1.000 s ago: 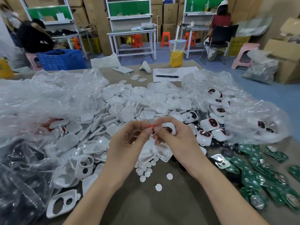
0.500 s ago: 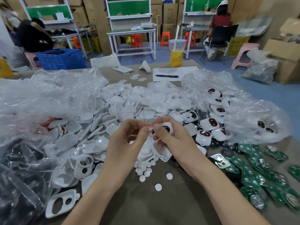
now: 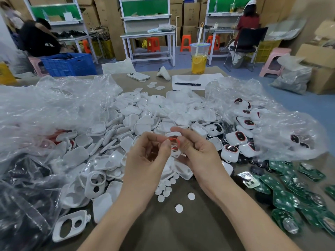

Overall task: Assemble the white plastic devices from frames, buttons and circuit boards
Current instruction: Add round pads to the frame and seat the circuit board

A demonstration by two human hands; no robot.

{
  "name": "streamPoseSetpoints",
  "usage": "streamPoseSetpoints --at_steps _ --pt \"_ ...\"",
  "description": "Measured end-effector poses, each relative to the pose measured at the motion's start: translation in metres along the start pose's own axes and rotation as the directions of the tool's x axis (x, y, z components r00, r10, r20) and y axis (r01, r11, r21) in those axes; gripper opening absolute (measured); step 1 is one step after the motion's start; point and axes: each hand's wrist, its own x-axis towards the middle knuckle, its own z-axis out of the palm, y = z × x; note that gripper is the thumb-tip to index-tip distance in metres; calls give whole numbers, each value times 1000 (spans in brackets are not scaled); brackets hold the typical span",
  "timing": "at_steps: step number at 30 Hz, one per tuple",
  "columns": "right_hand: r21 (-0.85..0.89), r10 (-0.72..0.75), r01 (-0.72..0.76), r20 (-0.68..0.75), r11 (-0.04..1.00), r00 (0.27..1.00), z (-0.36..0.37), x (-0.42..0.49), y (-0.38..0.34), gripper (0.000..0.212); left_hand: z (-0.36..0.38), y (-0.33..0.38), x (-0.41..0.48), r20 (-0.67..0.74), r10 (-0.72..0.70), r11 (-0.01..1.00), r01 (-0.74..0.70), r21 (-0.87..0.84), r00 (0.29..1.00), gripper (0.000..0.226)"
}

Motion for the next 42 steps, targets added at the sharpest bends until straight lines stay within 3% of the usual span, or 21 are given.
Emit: streamPoseSetpoints --at_steps 9,13,17,27,32,36,42 --pt "53 42 -46 74 998 996 4 -3 0 31 -1 -3 2 -71 70 994 -64 87 995 22" --pt "47 18 -20 53 999 998 4 -3 0 30 -2 -4 1 -69 116 979 -102 177 991 11" --pt "51 9 -11 39 999 999 4 -3 0 29 -3 -4 2 -51 135 974 -123 188 989 19" --pt "-1 -26 27 29 1000 999 6 -5 -1 28 -4 -2 2 -37 134 967 -123 222 990 10" --pt "-7 -62 63 38 998 997 7 -6 -3 27 -4 -2 1 -50 163 960 -146 240 985 19" --pt "-21 -75 76 35 997 997 6 -7 -6 26 -4 -5 1 -51 165 960 -149 237 985 7" --pt "-28 -84 85 49 996 995 7 -8 -7 28 -6 -8 1 -61 244 929 -216 301 968 18"
